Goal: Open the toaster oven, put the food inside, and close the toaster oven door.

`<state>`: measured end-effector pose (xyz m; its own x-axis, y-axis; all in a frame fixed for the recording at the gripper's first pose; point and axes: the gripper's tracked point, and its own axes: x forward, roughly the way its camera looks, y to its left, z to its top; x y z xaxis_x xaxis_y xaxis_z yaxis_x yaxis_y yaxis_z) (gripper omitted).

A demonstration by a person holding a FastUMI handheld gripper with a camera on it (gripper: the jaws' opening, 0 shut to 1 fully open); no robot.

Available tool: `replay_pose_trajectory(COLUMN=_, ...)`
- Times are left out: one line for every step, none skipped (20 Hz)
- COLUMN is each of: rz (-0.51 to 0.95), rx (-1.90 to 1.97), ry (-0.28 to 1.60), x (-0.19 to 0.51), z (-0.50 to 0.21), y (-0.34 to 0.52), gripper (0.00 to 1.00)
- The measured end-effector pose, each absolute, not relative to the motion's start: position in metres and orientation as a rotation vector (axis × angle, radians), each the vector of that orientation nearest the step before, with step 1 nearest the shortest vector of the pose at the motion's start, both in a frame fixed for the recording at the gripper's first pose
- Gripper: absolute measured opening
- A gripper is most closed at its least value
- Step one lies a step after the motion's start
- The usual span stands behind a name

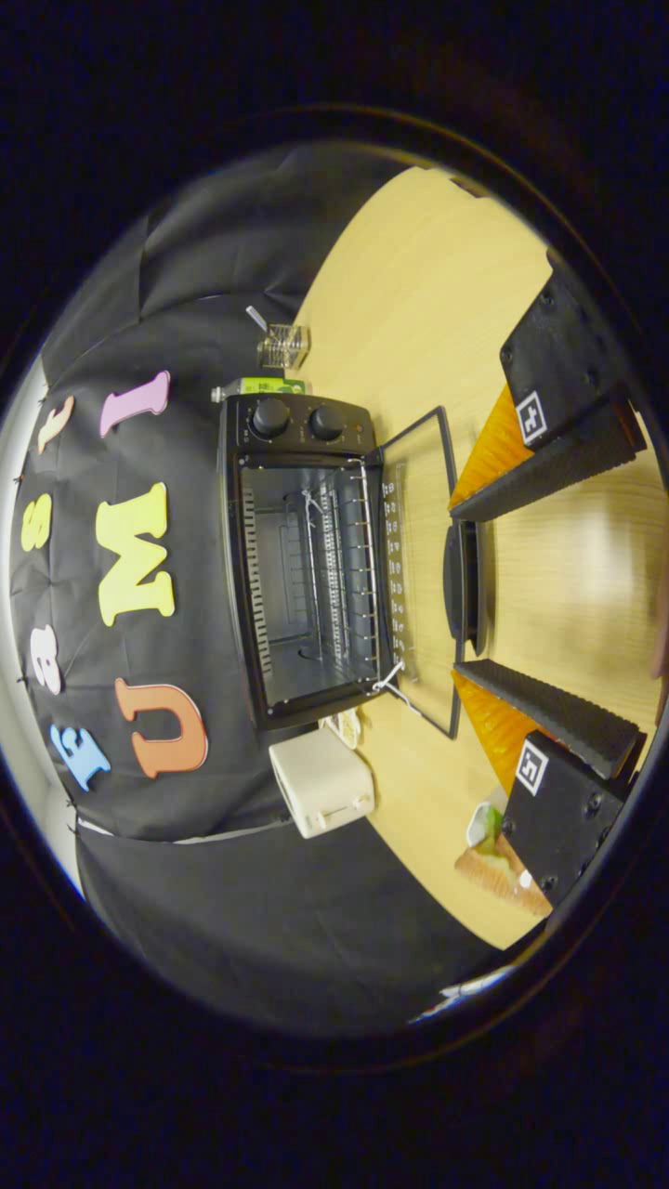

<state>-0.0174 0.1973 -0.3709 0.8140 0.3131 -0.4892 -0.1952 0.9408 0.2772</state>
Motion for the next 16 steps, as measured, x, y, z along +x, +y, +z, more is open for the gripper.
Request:
replay_pose_trajectory(rz=0.305, rx=0.256, ry=0.575, x=-0.023, z=-0.364, y=0.202, gripper=1.00)
replay_pose_trajectory(rz=0.343, rx=0.294, ry=0.598, x=-0.028, z=-0.358, y=0.208, gripper=0.99)
replay_pose_trajectory(rz=0.383, rx=0.329, ry=0.627, x=-0.036, z=-0.353, y=0.215, gripper=0.98)
replay_pose_trajectory(rz=0.421, rx=0.357, ry=0.652, x=-0.041, z=-0.348, y=0.221, gripper=0.99)
replay_pose_trajectory(rz=0.456, rx=0.383, ry=0.677, x=-0.046, z=-0.342, y=0.227, gripper=0.99)
replay_pose_trajectory(rz=0.493, rx=0.405, ry=0.706, x=-0.051, z=-0.337, y=0.234, gripper=0.99)
replay_pose_trajectory(rz=0.529, rx=0.425, ry=0.735, x=-0.056, z=-0.332, y=0.240, gripper=0.99)
replay_pose_trajectory(rz=0.570, rx=0.453, ry=0.773, x=-0.061, z=-0.328, y=0.249, gripper=0.98)
replay_pose_trajectory(rz=0.617, rx=0.475, ry=0.824, x=-0.068, z=-0.325, y=0.259, gripper=0.98)
replay_pose_trajectory(rz=0.657, rx=0.485, ry=0.883, x=-0.075, z=-0.324, y=0.268, gripper=0.98)
replay_pose_trajectory(rz=0.679, rx=0.486, ry=0.947, x=-0.081, z=-0.326, y=0.273, gripper=0.98)
replay_pose_trajectory(rz=0.692, rx=0.482, ry=1.021, x=-0.089, z=-0.329, y=0.278, gripper=0.98)
replay_pose_trajectory(rz=0.710, rx=0.493, ry=1.090, x=-0.098, z=-0.329, y=0.283, gripper=0.98)
replay_pose_trajectory(rz=0.741, rx=0.524, ry=1.145, x=-0.104, z=-0.328, y=0.289, gripper=0.98)
replay_pose_trajectory(rz=0.772, rx=0.555, ry=1.186, x=-0.108, z=-0.324, y=0.297, gripper=0.98)
replay_pose_trajectory(rz=0.793, rx=0.572, ry=1.213, x=-0.110, z=-0.322, y=0.302, gripper=0.96)
